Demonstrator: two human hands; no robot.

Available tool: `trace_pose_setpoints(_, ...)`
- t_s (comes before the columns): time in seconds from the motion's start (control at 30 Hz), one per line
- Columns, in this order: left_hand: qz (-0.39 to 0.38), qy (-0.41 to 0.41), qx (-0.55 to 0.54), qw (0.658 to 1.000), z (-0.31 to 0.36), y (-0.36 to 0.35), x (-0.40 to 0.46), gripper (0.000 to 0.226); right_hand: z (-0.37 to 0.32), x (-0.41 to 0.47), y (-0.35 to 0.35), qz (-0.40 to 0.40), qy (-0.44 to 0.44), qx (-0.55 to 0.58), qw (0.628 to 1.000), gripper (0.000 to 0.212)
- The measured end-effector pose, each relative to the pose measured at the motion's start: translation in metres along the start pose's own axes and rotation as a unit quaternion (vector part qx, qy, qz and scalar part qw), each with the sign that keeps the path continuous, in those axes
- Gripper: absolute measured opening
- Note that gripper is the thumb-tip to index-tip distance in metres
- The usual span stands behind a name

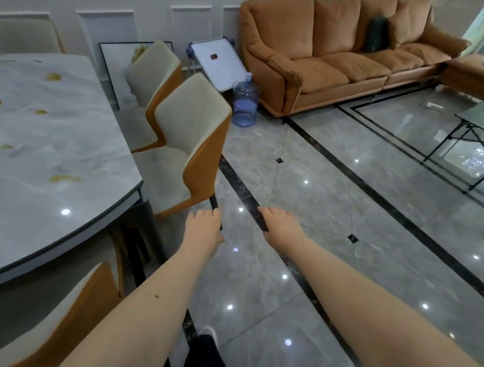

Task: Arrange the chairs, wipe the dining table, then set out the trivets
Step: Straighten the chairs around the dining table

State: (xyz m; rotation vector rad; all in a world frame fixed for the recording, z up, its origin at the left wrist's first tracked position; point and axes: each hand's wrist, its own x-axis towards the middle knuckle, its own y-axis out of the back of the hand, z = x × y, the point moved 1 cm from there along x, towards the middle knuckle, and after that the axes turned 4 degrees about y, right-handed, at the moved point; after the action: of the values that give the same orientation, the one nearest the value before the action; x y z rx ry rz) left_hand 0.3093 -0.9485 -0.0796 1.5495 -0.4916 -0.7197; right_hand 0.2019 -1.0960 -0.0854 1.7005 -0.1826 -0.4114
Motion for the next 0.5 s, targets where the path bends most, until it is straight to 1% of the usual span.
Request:
trace_pose_setpoints(0.2,0.014,0.012,-0.041,0.999,0.015,0.008,0.12,0.054,0.041,0.101,0.023,0.006,0.017,-0.011,1.0,0.056)
trace_pose_setpoints(0.27,0.021,0.025,-0.053,0.998,0.017,0.016,0.165,0.051,0.054,0.139,0.035,-0.003,0.022,-0.01,1.0,0.057)
trace_pose_setpoints(0.33,0.043,0.034,-0.063,0.997,0.017,0.029,0.203,0.05,0.065,0.172,0.047,-0.006,0.027,-0.012,1.0,0.057)
trace_pose_setpoints(0.5,0.088,0.079,-0.107,0.987,0.016,0.066,0.297,0.052,0.097,0.253,0.082,0.025,0.043,0.003,0.999,0.06)
